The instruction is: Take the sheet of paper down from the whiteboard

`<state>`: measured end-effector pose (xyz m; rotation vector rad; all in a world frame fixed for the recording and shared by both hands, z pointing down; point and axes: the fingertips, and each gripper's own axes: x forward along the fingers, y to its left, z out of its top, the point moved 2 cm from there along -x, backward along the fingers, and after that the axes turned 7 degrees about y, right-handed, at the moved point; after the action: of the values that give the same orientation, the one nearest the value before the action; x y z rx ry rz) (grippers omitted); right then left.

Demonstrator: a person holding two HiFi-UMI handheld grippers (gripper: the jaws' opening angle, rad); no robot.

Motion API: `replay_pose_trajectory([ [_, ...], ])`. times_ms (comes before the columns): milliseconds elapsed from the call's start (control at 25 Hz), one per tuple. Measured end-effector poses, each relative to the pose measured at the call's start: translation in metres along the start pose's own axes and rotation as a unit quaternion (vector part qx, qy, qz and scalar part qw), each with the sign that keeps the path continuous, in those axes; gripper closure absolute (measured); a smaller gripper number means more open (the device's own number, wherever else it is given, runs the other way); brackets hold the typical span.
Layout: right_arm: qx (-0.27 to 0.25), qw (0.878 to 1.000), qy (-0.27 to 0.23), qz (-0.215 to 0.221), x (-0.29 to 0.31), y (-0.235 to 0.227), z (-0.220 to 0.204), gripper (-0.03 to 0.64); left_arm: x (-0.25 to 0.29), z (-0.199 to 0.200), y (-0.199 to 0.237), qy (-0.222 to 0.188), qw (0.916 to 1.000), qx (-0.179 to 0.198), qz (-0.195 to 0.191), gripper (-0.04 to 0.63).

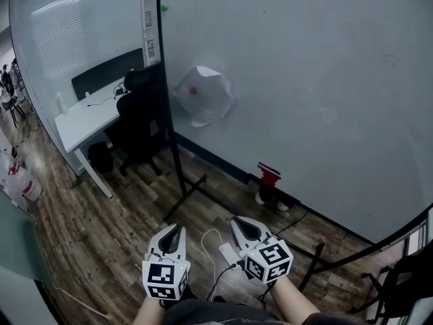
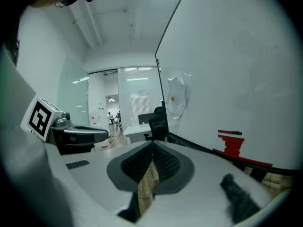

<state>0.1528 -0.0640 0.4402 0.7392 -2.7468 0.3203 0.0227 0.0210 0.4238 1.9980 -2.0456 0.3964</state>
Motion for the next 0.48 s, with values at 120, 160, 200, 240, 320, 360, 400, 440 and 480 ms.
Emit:
replay_pose_trajectory([
  [120,0.004,1.0,0.0,-0.018,0.024,-0.004,0.008,0.594,0.02,0.008,0.022,-0.002,0.9998,0.004,-0.021,0.566],
  [160,0.003,1.0,0.0,-0.022,0.033,-0.005,0.012,0.594,0.027,0.012,0.03,-0.003,0.9996,0.007,-0.027,0.566],
  [200,0.002,1.0,0.001,-0.027,0.042,-0.005,0.016,0.594,0.034,0.016,0.039,-0.005,0.9994,0.01,-0.032,0.566],
  [240,0.0,1.0,0.001,-0.031,0.051,-0.006,0.02,0.594,0.042,0.019,0.048,-0.006,0.9992,0.011,-0.037,0.566],
  [320,-0.001,0.999,0.0,-0.043,0.069,-0.009,0.027,0.594,0.059,0.024,0.064,-0.006,0.9987,0.013,-0.048,0.566],
  [360,0.001,0.999,-0.001,-0.05,0.079,-0.011,0.03,0.592,0.067,0.026,0.073,-0.006,0.9985,0.013,-0.054,0.566],
  [400,0.004,0.998,-0.001,-0.058,0.089,-0.013,0.033,0.594,0.076,0.028,0.082,-0.005,0.9981,0.014,-0.06,0.566],
  [440,0.007,0.998,-0.001,-0.067,0.098,-0.017,0.036,0.592,0.084,0.03,0.09,-0.004,0.9977,0.015,-0.066,0.566],
  [480,0.011,0.997,-0.002,-0.076,0.107,-0.02,0.04,0.592,0.093,0.032,0.098,-0.002,0.9972,0.016,-0.073,0.566],
])
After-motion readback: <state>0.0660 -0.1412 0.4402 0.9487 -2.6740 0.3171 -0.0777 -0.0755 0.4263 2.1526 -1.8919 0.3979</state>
